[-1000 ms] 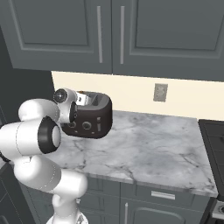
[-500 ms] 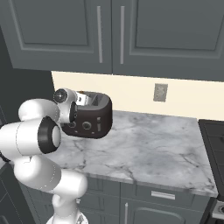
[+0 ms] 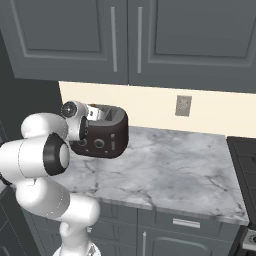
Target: Start the toaster. Once the lever pops up, take the bread to the plate on the dining counter.
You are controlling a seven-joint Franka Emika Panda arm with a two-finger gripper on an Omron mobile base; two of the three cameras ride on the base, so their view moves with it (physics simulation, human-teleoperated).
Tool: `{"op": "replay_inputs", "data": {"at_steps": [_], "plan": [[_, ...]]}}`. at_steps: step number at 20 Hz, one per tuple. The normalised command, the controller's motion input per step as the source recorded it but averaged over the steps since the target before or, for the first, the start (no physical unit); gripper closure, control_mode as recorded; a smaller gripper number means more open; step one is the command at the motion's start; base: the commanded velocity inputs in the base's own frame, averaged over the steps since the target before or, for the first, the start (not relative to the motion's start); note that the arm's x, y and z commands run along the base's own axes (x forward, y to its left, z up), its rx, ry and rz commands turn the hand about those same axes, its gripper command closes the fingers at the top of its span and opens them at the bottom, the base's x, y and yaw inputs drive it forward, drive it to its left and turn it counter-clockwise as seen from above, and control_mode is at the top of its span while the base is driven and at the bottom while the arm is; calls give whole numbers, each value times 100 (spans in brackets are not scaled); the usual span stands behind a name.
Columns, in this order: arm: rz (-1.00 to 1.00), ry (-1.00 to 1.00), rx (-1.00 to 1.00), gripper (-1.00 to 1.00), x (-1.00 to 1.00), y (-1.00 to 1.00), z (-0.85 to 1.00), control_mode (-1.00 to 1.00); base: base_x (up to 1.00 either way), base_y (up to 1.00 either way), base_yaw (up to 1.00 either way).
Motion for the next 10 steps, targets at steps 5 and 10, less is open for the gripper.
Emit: {"op": "replay_inputs", "data": {"at_steps": [5, 10], "plan": [[0, 0, 0, -100, 0, 0, 0, -100, 0, 0, 0], [0, 0, 0, -100, 0, 0, 0, -100, 0, 0, 0]]}}
